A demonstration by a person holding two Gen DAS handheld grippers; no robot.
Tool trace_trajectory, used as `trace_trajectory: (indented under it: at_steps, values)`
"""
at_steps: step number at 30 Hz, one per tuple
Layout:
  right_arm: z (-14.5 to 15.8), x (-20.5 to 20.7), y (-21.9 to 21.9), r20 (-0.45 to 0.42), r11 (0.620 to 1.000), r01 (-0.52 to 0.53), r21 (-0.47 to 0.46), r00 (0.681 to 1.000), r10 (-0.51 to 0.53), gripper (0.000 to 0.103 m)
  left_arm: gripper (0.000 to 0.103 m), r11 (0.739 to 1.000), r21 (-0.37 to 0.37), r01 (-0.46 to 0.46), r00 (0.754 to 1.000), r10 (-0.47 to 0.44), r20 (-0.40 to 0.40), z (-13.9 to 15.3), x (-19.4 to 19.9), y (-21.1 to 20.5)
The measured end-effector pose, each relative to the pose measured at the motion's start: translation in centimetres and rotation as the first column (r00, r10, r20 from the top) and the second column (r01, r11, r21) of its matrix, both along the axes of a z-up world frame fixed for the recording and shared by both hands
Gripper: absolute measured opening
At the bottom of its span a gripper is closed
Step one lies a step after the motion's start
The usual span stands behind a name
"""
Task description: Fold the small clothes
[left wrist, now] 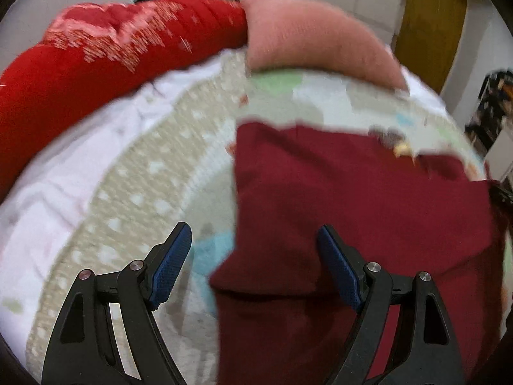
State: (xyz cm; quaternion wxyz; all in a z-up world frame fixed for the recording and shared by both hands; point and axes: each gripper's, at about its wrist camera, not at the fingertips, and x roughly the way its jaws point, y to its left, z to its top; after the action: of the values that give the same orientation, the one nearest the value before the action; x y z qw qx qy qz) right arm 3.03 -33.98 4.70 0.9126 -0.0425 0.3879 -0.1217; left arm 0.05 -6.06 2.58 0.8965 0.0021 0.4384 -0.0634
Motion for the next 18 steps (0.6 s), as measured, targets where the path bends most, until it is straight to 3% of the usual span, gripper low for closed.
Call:
trace_trajectory:
  at_steps: [1, 3, 5, 9, 11, 13, 14, 18]
  values:
    - [-1.8, 0.7, -0.6, -0.07, 0.999, 0.037, -0.006, 0.997, -0.037, 0.005, 0.082, 1.0, 0.015, 0.014, 1.0, -0.013, -0.022, -0.6, 0.1, -0.3]
    - [-3.2, 0.3, -1.9, -0.146, 0.995, 0.076, 0.07, 0.987, -0.066, 0.005, 0.082, 1.0, 0.011, 0.018, 1.0, -0.018, -0.011, -0.5, -0.2, -0.2]
    - [-2.7, -1.2, -2.4, -0.121, 0.988, 0.106, 0.113, 0.988, -0.093, 0.006, 0.082, 1.0, 0.003, 0.011, 1.0, -0.011, -0.006, -0.3, -0.2, 0.1]
    - [-0.4, -3.7, -1.7, 0.003, 0.982, 0.071, 0.174, 0.997, -0.072, 0.009, 0.082, 1.0, 0.001, -0.013, 1.0, 0.013, 0.004, -0.1, -0.6, -0.1]
    - [-1.5, -2.8, -1.1, -0.021, 0.976, 0.025, 0.217, 1.0, -0.021, 0.01, 0.082, 1.0, -0.007, -0.004, 1.0, 0.003, -0.006, 0.0, -1.0, -0.7]
    - [-4.3, -1.4, -0.4, -0.124, 0.972, 0.023, 0.235, 0.992, 0.007, 0.012, 0.082, 1.0, 0.007, 0.015, 1.0, -0.014, -0.004, 0.2, -1.5, -1.6]
    - [-5.2, -1.1, -0.3, -0.131, 0.973, 0.027, 0.23, 0.991, 0.004, 0.012, 0.082, 0.999, 0.027, 0.028, 1.0, -0.028, 0.009, 0.6, -1.8, -2.0]
    - [-3.3, -2.2, -1.6, -0.093, 0.955, 0.034, 0.296, 0.996, -0.007, 0.019, 0.082, 0.998, 0.04, 0.053, 0.998, -0.054, 0.042, 1.6, -2.4, -3.0]
